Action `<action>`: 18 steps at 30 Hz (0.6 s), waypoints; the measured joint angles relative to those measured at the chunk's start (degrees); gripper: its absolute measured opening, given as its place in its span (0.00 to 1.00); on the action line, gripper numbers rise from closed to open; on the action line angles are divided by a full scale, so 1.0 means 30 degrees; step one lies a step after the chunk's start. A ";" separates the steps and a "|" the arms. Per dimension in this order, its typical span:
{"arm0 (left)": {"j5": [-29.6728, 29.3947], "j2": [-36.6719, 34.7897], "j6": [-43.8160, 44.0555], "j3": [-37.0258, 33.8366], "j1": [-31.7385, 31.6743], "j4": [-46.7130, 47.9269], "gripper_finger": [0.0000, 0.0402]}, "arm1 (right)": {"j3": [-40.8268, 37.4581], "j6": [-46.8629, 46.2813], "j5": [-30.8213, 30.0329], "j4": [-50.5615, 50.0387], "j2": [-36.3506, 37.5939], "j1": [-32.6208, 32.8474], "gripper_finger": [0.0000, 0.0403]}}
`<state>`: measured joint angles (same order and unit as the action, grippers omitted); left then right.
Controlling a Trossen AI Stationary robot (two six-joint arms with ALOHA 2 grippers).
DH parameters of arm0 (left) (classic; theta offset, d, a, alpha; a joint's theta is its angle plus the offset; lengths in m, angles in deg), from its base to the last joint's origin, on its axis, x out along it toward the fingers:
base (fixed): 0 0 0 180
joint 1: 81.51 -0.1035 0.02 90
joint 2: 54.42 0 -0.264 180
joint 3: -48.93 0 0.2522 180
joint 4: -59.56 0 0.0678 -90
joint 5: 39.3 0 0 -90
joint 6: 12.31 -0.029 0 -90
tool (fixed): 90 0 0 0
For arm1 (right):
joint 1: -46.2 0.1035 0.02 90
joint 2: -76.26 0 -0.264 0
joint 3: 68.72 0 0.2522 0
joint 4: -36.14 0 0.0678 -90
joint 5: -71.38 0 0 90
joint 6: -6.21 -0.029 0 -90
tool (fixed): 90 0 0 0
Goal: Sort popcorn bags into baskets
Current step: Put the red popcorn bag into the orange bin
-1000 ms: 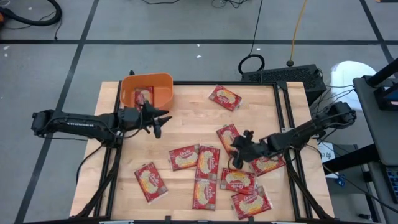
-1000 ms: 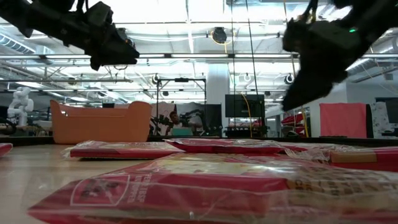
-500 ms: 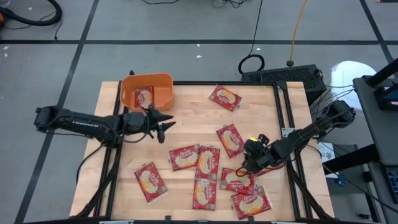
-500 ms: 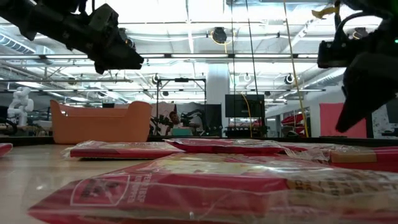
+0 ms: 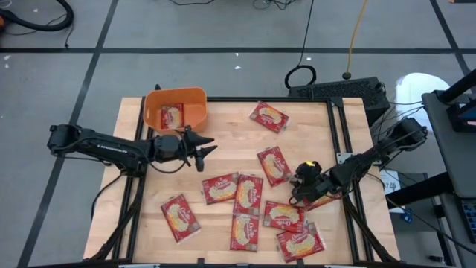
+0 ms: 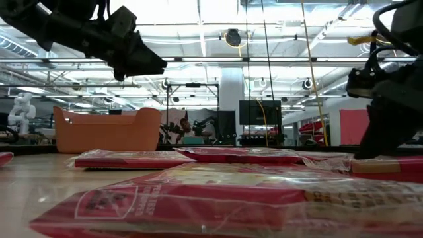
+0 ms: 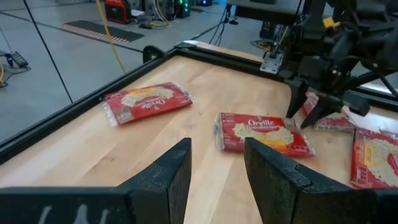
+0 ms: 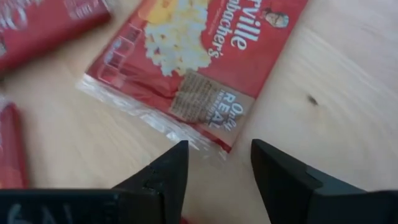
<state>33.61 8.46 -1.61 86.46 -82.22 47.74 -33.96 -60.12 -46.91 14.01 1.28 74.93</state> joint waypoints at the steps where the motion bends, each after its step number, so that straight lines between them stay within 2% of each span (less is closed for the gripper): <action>1: 0.0000 0.0060 -0.0002 0.0000 0.0000 -0.0197 0.38 | -0.0291 -0.0047 -0.0056 0.0532 0.0023 -0.0066 0.38; 6: -0.0003 0.0231 0.0034 0.0000 0.0000 -0.0811 0.38 | -0.1157 0.0793 -0.0749 0.2434 -0.0002 -0.0237 0.23; 11: -0.0005 0.0224 0.0094 0.0000 0.0000 -0.1281 0.38 | -0.1277 0.1876 -0.0865 0.2740 -0.0036 -0.0634 0.04; 18: 0.0001 0.0224 0.0182 0.0000 0.0000 -0.1609 0.38 | -0.1353 0.4378 -0.2078 0.4960 -0.0157 -0.0781 0.01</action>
<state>33.62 9.13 -1.06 86.46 -82.22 42.91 -38.02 -46.98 -53.15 28.88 0.81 72.58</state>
